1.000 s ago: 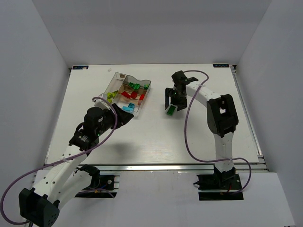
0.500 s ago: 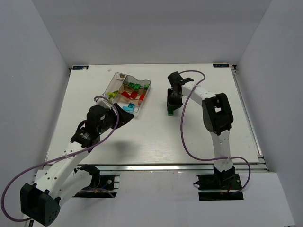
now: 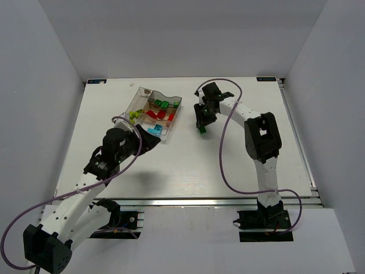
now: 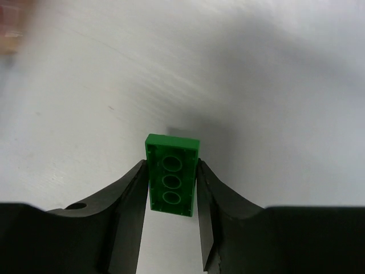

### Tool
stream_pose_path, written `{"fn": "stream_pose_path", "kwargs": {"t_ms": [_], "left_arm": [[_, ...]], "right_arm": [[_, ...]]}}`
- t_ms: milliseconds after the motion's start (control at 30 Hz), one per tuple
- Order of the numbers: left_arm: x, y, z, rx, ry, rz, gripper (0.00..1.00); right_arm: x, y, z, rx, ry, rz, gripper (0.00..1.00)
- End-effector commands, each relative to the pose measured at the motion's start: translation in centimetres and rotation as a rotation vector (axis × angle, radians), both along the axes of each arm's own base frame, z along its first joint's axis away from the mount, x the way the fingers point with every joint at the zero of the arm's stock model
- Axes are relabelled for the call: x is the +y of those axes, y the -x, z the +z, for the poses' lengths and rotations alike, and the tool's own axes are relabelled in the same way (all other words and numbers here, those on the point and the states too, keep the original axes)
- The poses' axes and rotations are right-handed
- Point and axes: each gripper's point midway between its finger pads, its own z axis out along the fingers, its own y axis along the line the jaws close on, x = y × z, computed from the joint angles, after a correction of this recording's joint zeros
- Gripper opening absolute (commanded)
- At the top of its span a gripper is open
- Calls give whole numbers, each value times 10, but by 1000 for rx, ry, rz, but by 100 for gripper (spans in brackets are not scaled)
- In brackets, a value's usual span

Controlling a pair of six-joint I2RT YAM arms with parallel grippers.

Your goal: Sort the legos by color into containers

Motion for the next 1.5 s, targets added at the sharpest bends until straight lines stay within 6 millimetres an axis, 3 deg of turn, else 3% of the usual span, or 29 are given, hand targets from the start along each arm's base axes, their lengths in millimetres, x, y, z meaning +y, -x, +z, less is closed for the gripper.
{"fn": "stream_pose_path", "kwargs": {"t_ms": [0,67,167,200,233,267,300,333,400,467,500,667,767,800,933,1033,1100,1133,1267,1333,1400,1433,1467], "left_arm": [[5,3,14,-45,3,15,67],[7,5,15,-45,2,21,67],[9,6,18,-51,0,30,67],[10,6,18,-49,-2,34,67],[11,6,21,-57,-1,37,67],[11,6,20,-53,-3,40,67],[12,7,20,-52,-4,41,67],[12,7,21,-52,-5,43,67],[13,8,21,-51,-6,44,67],[13,8,22,-51,-5,46,67],[14,9,20,-47,-9,47,67],[15,8,21,-48,-12,54,67],[15,8,19,-44,-16,55,67],[15,8,19,-42,-17,55,67],[14,7,19,-39,-17,50,67],[14,6,21,-42,-20,52,67],[14,6,21,-40,-21,49,67],[13,5,22,-42,-22,50,67],[13,4,26,-53,-16,48,67],[12,3,27,-58,-17,47,67],[12,2,30,-66,-19,49,67],[13,1,31,-71,-21,52,67],[14,1,34,-83,-23,51,67]], "right_arm": [[42,-41,92,-425,-178,405,0],[57,-57,121,-634,-203,528,0],[83,-63,150,-788,-274,637,0],[91,-67,145,-792,-290,654,0],[100,-77,164,-843,-307,664,0],[112,-77,165,-840,-335,696,0],[120,-82,149,-811,-350,720,0],[130,-91,175,-868,-384,746,0],[145,-94,166,-862,-448,788,0],[152,-99,168,-904,-478,793,0],[162,-102,179,-981,-502,793,0],[177,-112,170,-1057,-506,769,0],[181,-120,162,-1060,-485,739,1],[181,-122,160,-1064,-480,732,9],[180,-128,149,-1055,-462,707,27],[178,-129,143,-1041,-453,699,49],[176,-129,143,-1033,-452,694,79],[176,-127,144,-1028,-453,694,89],[165,-120,176,-1050,-470,669,89],[154,-114,202,-1048,-489,629,89],[137,-113,211,-1003,-483,576,89],[130,-103,236,-1001,-514,557,89],[115,-101,226,-928,-523,509,89]]}}
